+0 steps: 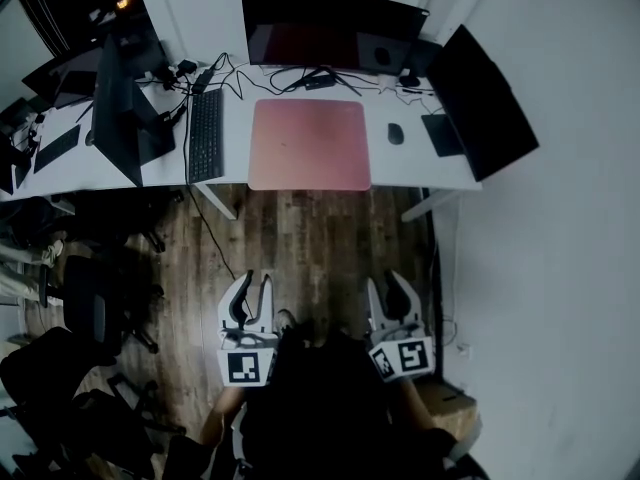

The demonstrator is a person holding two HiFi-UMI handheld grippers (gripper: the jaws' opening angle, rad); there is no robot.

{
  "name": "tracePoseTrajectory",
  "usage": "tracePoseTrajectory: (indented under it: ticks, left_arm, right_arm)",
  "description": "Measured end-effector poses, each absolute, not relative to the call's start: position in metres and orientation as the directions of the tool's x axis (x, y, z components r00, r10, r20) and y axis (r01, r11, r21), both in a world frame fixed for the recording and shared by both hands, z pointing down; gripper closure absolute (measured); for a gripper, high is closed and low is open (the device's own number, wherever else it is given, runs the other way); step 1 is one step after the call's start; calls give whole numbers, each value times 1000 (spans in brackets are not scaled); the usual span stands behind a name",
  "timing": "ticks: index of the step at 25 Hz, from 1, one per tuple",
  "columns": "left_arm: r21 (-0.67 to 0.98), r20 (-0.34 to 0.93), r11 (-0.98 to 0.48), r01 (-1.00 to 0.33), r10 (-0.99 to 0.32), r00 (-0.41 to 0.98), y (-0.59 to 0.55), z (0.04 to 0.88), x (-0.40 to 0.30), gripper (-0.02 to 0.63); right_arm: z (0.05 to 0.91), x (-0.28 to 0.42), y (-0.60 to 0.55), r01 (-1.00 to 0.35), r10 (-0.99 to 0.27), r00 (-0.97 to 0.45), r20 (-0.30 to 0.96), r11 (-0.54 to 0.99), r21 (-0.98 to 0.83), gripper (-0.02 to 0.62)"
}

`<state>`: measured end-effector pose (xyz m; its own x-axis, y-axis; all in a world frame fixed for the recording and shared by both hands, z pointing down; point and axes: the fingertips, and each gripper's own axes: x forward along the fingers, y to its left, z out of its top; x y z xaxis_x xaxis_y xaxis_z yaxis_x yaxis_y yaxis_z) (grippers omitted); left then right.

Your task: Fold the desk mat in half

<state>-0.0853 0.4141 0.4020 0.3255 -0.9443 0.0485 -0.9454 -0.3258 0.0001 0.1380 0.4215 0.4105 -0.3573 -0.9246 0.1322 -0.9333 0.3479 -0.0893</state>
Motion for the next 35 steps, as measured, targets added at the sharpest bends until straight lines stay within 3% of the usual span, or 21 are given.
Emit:
tracePoseTrajectory:
  ticks: [12,19,30,35]
  left_arm:
    - [63,76,-377,-924,-921,381,377,424,-102,506]
    - [40,94,-318,-947,-943,320,321,430,-93,508]
    - [-133,161,-297,-946,-948,275,225,447,-55,506]
    - [-307,226,-333,-891,-935,272,199,466,-46,499]
  right_arm:
    - [421,103,386,-935,-924,-346,164,325,-141,483]
    - [432,116,326,-925,-904,-379,199,365,-102,483]
    - [470,144,218,-865,-829,-466,309,501,39,483]
    - [504,147,189,-814,-779,-487,394,568,118,483]
